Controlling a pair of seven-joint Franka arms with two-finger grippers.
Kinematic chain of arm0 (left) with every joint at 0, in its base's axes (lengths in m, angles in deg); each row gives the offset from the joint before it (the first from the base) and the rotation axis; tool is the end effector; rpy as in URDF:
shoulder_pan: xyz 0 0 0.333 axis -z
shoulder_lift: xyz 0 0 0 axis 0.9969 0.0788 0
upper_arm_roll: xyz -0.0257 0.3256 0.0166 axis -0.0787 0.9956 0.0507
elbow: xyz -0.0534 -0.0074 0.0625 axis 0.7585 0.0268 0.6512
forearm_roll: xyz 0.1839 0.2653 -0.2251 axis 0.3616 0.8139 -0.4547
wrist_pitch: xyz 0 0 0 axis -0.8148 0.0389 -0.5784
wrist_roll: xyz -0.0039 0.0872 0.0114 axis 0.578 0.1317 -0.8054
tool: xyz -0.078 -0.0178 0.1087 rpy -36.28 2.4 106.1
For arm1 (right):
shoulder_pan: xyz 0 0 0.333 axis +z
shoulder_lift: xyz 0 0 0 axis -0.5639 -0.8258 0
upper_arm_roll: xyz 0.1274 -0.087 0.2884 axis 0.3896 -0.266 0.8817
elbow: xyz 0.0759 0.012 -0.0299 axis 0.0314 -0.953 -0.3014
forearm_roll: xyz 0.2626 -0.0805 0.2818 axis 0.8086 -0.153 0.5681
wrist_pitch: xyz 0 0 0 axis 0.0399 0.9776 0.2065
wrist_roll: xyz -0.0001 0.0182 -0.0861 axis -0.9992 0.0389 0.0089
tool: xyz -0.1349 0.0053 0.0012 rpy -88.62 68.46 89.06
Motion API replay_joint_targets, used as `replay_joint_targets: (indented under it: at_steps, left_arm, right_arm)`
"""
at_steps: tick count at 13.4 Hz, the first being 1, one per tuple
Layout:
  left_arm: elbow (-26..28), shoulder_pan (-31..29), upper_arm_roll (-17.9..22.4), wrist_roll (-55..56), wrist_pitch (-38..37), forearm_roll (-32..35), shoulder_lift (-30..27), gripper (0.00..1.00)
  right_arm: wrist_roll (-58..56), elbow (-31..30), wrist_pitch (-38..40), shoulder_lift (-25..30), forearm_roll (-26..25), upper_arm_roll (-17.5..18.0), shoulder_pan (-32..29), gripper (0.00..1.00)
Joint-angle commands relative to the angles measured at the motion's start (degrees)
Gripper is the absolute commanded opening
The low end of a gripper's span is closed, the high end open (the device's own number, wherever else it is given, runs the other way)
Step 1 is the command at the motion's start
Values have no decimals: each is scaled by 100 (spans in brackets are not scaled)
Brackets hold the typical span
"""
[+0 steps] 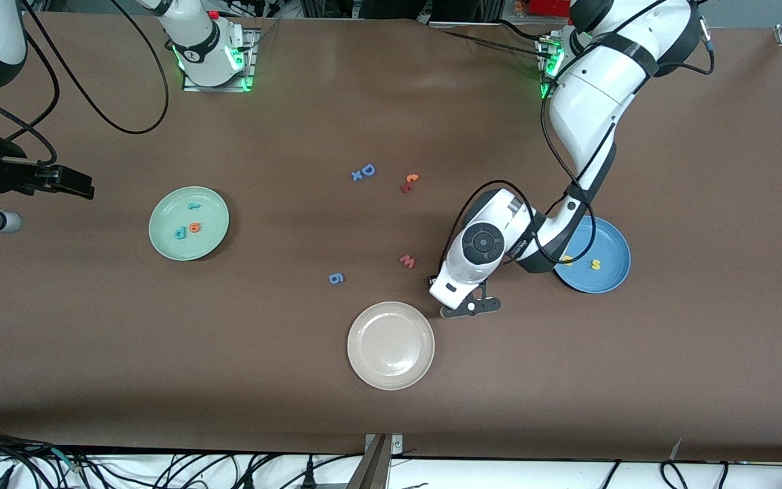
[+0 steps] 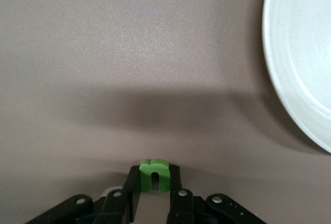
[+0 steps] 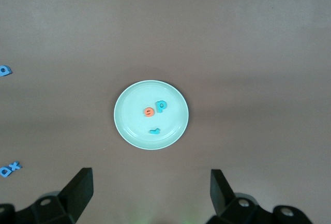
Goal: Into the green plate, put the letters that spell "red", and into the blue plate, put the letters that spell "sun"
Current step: 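Lower the left gripper onto the green n and close it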
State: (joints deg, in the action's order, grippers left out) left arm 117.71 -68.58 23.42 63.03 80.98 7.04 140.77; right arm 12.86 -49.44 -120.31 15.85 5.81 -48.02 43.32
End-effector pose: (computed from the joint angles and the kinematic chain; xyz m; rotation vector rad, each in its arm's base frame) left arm 0.6465 -0.3701 0.1524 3.0878 0.2817 -0.0635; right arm 0.6050 0.0132 0.5535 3.0769 -0.0680 -0.2224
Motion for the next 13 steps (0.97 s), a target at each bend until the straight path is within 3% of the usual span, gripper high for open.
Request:
replay_joint_targets:
  at_steps: [1,4,8,11,13]
  left_arm:
    - [-140,77,57,-28,-52,186,99,15]
    - [-184,-19,57,-482,-104,177,38,13]
    - [-167,-336,4,-1318,-1034,177,-401,13]
    - [105,-677,-13,-2205,-1553,169,-822,14]
    - [657,-941,-13,-2681,-1555,133,-1287,15]
  right_arm:
    - [-61,-80,1,70,-96,22,6,100]
    - [-61,-115,-17,70,-96,22,6,100]
    - [-61,-115,-17,70,-96,22,6,100]
    - [-70,-115,-17,79,-96,13,6,100]
    - [-61,-115,-17,70,-96,13,6,100]
